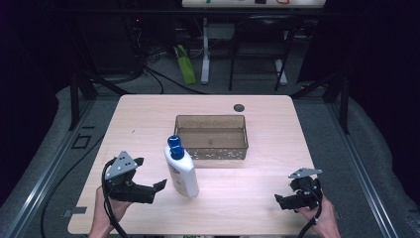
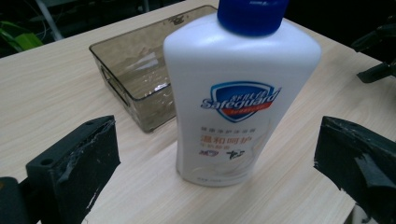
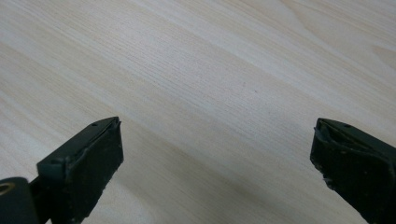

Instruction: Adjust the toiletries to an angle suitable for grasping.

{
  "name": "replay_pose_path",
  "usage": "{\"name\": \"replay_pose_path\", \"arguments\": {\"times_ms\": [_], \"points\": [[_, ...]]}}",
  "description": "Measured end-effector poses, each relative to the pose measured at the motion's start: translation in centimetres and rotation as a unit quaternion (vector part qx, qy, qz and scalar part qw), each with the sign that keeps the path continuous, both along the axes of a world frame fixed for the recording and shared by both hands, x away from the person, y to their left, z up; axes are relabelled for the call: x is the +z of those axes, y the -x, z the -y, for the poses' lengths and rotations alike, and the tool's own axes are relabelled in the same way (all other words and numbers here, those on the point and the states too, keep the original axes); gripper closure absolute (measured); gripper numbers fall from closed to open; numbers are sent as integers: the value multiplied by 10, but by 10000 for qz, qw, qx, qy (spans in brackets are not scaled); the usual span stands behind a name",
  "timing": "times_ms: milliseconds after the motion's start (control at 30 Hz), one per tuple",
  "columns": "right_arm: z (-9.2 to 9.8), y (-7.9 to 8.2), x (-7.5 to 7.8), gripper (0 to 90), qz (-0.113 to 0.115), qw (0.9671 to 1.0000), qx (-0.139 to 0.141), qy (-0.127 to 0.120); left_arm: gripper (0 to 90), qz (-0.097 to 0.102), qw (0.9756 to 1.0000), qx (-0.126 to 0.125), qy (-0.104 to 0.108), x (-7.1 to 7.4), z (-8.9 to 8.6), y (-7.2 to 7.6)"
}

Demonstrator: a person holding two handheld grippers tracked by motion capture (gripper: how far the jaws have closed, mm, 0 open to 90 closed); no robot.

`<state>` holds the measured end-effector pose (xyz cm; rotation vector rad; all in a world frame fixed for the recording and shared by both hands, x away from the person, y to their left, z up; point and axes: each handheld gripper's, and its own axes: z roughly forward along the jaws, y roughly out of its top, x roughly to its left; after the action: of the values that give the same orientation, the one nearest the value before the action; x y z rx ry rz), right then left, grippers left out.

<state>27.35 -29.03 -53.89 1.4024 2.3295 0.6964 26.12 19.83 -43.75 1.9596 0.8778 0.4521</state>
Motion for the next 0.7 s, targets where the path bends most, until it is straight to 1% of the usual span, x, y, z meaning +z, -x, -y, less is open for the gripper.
{"name": "replay_pose_path", "arguments": {"times_ms": [100, 267, 500, 533, 633, 700], "points": [[1, 0, 0, 23, -17, 10000, -4, -52, 0, 19, 10000, -43, 8, 2, 4, -1], [1, -1, 1, 25, -19, 9999, 37, -104, 0, 130, 9999, -79, 22, 6, 15, -6], [0, -1, 1, 26, -40, 9998, 74, -153, 0, 205, 9997, -108, 81, 10, 23, -10], [1, -1, 1, 26, -54, 9997, 95, -222, 0, 210, 9997, -130, 76, 11, 24, -11], [0, -1, 1, 26, -58, 9997, 112, -226, 0, 220, 9996, -132, 101, 11, 26, -12], [0, -1, 1, 26, -65, 9996, 120, -234, 0, 247, 9996, -87, 103, 12, 27, -14]]}}
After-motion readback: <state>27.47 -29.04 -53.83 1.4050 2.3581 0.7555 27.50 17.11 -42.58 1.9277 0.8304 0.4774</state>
